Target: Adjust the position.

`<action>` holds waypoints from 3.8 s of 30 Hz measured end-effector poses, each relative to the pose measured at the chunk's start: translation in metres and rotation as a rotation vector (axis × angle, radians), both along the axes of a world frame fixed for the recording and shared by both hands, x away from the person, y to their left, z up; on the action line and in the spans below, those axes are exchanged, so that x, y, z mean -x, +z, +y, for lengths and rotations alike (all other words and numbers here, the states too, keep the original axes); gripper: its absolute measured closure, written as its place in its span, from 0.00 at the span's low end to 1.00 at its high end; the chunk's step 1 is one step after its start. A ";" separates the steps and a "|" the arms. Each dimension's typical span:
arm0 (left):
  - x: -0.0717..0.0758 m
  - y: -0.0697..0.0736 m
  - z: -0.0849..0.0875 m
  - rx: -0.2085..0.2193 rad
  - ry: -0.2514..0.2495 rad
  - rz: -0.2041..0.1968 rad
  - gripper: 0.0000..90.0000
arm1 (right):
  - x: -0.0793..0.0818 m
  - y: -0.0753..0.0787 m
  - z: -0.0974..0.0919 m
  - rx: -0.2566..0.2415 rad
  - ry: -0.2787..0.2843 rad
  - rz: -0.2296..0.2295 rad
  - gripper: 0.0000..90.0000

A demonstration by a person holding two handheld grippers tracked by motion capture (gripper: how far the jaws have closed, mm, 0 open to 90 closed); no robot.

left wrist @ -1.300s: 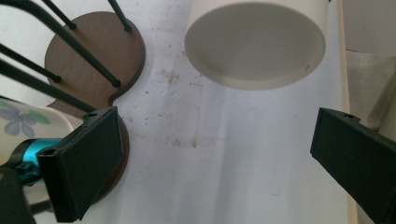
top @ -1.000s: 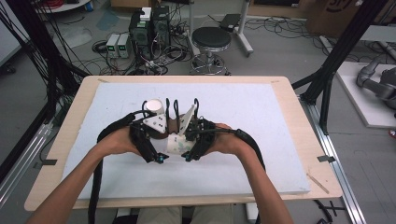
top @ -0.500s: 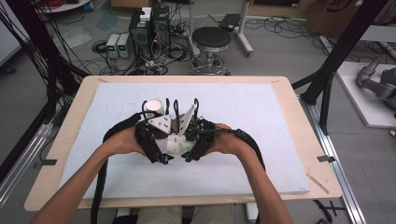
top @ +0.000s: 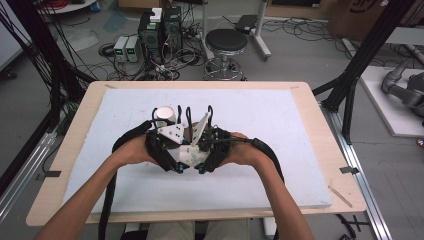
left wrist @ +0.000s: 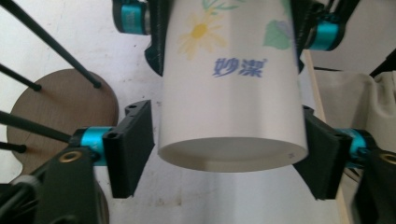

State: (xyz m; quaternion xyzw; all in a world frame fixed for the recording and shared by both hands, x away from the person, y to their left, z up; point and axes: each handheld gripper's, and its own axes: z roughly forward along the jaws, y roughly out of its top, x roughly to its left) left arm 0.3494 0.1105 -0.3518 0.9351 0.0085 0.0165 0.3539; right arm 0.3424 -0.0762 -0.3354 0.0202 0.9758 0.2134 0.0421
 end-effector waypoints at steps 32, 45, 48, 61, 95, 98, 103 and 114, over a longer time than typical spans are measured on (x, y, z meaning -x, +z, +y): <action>0.005 -0.003 -0.003 -0.022 -0.026 -0.006 0.40 | -0.002 0.007 -0.009 -0.101 0.016 0.017 0.19; 0.007 -0.006 -0.002 -0.017 -0.023 -0.003 0.40 | -0.001 0.014 -0.016 -0.157 0.011 -0.005 0.19; 0.007 -0.009 0.004 0.027 -0.007 0.003 0.40 | 0.002 0.016 -0.019 -0.224 0.014 -0.002 0.19; 0.011 -0.017 0.031 0.210 0.055 0.024 0.40 | 0.003 0.015 -0.038 -0.368 -0.023 -0.004 0.19; 0.015 -0.040 0.065 0.507 0.125 0.076 0.40 | 0.006 -0.009 -0.069 -0.588 -0.106 0.028 0.19; 0.015 -0.042 0.065 0.527 0.130 0.081 0.40 | 0.007 -0.013 -0.071 -0.615 -0.111 0.034 0.19; 0.015 -0.042 0.065 0.540 0.131 0.071 0.40 | 0.008 -0.017 -0.073 -0.653 -0.124 0.047 0.19; 0.017 -0.041 0.064 0.586 0.118 0.076 0.40 | 0.008 -0.030 -0.077 -0.783 -0.136 0.073 0.19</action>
